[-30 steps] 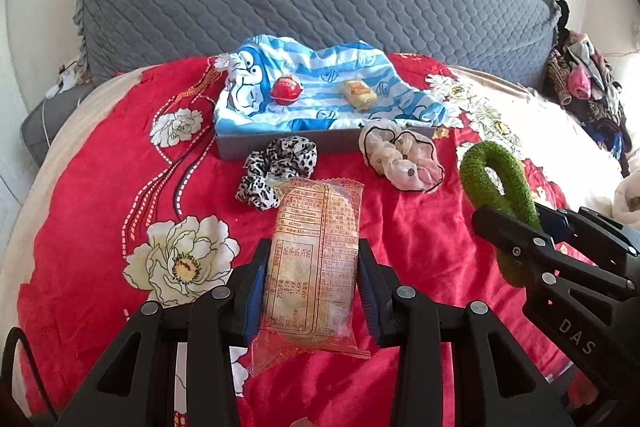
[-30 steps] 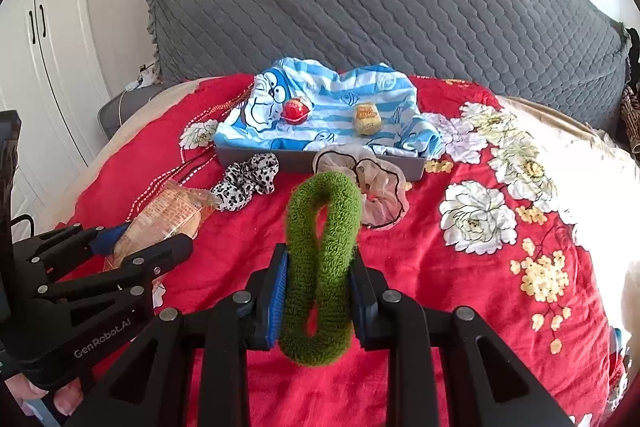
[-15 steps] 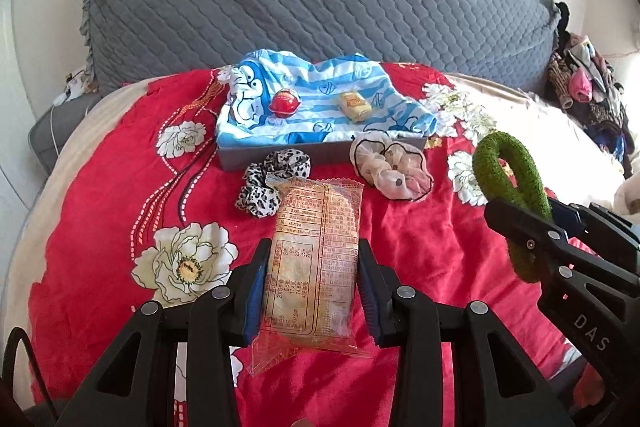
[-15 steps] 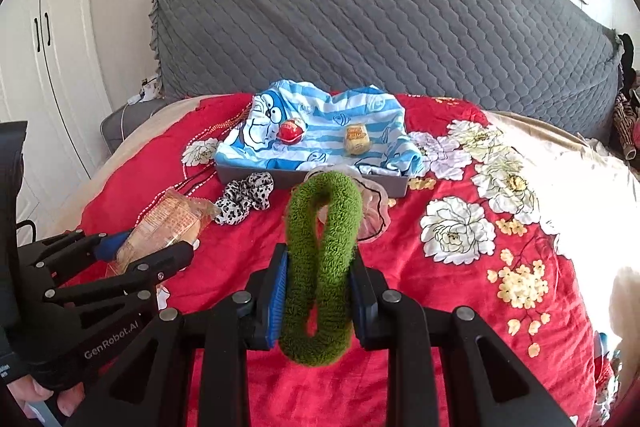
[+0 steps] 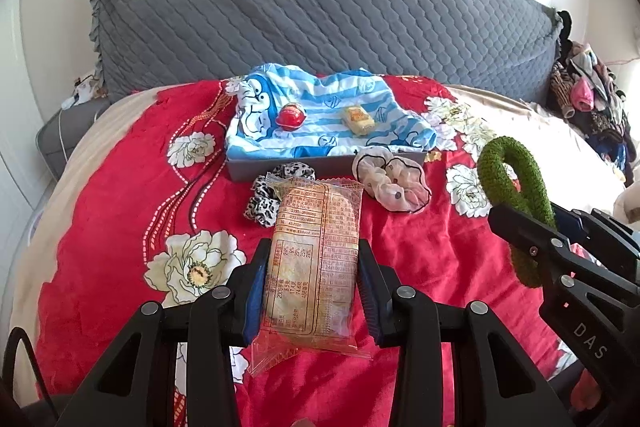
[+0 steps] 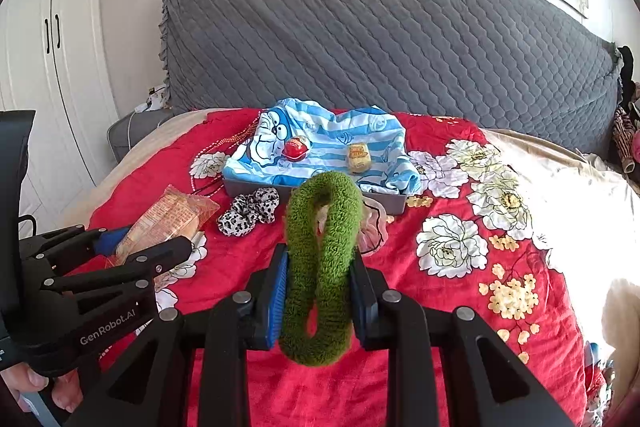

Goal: Organize objects
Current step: 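Carry the bread and green ring toward the striped shirt in the tray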

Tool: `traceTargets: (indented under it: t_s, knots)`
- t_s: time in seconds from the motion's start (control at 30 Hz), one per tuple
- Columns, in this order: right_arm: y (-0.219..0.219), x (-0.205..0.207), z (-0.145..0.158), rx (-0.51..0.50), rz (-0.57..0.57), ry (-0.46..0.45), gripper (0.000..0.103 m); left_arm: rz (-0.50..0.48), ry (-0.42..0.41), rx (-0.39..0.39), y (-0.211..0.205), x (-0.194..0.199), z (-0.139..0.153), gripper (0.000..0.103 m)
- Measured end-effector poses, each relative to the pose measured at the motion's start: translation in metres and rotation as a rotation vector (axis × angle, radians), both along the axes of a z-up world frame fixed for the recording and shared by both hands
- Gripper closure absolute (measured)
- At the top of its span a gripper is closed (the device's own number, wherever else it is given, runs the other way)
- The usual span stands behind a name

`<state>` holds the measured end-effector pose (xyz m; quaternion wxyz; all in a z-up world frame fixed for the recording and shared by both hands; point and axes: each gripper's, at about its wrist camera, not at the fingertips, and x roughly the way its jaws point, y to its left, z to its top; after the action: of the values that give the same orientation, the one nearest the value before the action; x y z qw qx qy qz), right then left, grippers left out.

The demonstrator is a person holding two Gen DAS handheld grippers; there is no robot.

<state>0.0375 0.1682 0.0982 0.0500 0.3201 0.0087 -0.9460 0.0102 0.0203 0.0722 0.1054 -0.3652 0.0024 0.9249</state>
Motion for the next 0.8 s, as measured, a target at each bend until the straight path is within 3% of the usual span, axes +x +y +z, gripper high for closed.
traceTargets:
  t_s: [0.8]
  knots:
    - [-0.004, -0.003, 0.018, 0.013, 0.021, 0.063, 0.075, -0.007, 0.056, 0.002, 0.012, -0.008, 0.018, 0.062]
